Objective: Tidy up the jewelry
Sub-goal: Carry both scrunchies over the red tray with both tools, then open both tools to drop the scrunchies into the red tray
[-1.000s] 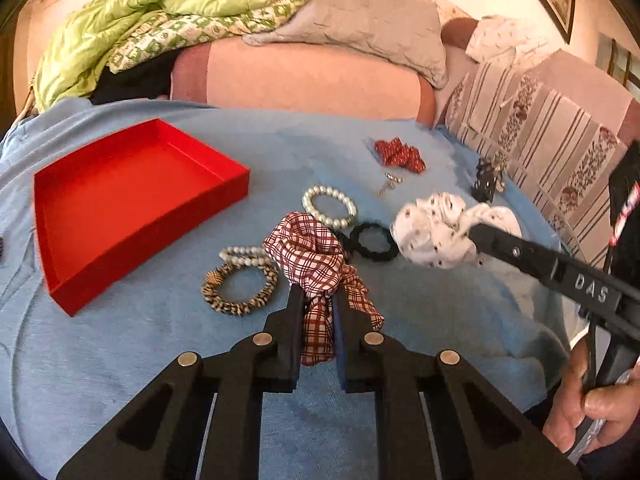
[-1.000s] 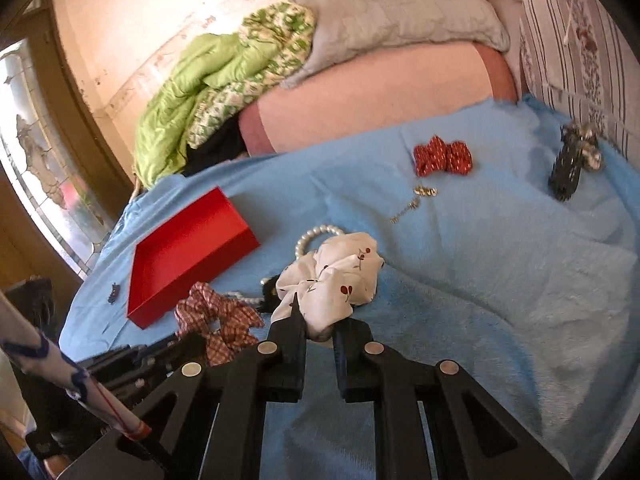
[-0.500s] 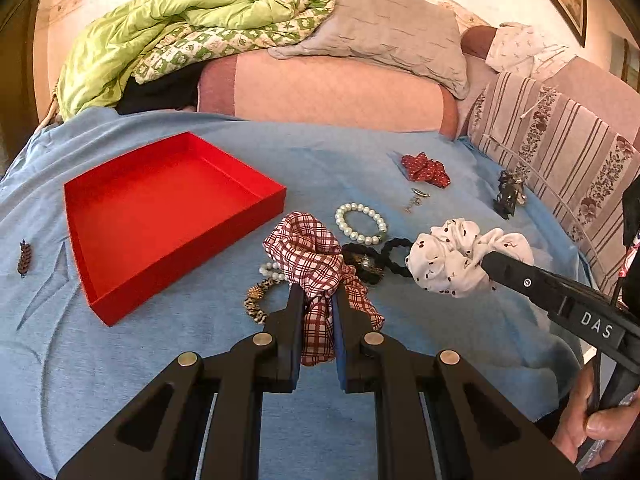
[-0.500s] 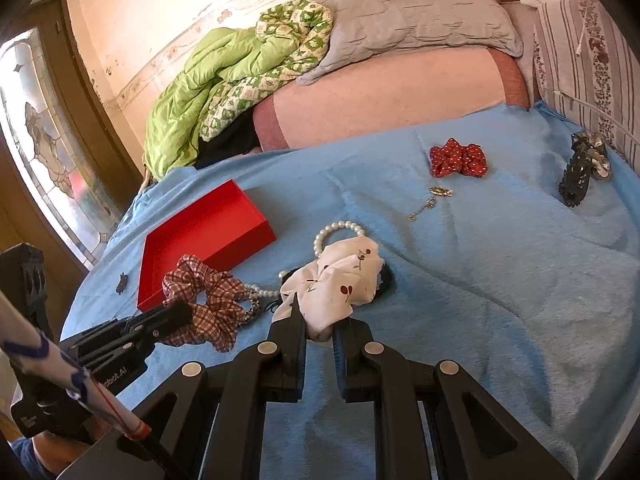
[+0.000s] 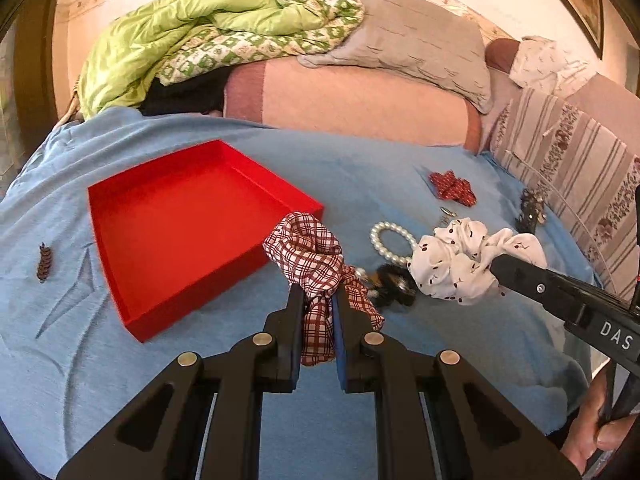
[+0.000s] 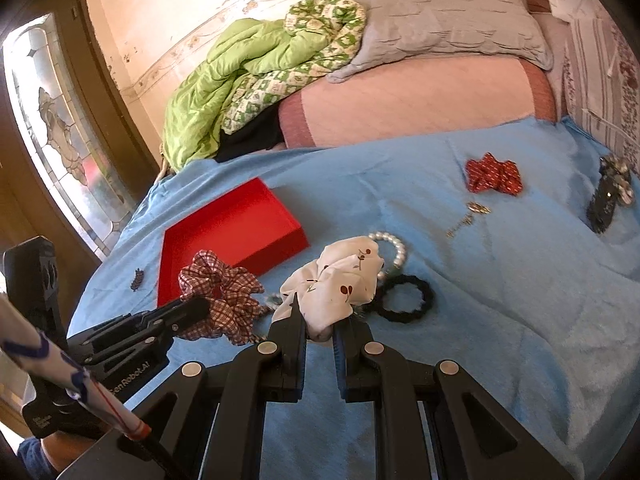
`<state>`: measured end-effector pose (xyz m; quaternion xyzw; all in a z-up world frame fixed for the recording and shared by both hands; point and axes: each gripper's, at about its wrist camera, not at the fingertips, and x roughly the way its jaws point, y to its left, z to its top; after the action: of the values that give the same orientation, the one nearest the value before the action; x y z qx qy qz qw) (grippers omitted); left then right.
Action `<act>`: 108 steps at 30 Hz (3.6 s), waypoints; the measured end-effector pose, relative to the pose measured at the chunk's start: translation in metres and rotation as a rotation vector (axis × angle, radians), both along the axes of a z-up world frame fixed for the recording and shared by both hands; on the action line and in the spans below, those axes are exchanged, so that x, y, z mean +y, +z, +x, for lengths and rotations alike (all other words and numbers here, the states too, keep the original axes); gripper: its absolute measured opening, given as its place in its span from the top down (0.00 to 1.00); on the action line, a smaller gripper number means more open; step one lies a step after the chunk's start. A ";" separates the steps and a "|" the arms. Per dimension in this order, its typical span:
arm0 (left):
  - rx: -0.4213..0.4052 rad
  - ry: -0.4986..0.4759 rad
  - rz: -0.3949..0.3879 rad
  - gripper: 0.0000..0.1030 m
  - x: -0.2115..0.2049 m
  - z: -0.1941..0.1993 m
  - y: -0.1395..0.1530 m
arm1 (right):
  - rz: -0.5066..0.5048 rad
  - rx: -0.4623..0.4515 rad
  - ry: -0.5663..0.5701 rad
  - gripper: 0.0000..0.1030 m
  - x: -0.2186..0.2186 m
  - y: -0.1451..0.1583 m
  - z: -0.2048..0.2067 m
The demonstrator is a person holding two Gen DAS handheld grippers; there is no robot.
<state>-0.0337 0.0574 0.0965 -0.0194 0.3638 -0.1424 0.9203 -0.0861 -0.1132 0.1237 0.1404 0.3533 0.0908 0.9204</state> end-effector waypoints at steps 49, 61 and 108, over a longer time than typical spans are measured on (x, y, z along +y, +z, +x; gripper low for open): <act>0.170 0.424 -0.102 0.87 0.195 0.207 -0.034 | 0.017 0.119 0.165 0.88 0.180 -0.003 0.285; 0.191 0.437 -0.085 0.87 0.193 0.215 -0.042 | 0.052 0.234 0.138 0.88 0.187 -0.048 0.317; 0.185 0.283 -0.042 0.43 0.166 0.190 -0.015 | 0.002 0.287 0.058 0.46 0.144 -0.028 0.220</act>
<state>0.1564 0.2235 0.0810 -0.1026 0.4377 -0.0163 0.8931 0.1338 0.0308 0.0952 0.1423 0.4850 0.0968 0.8574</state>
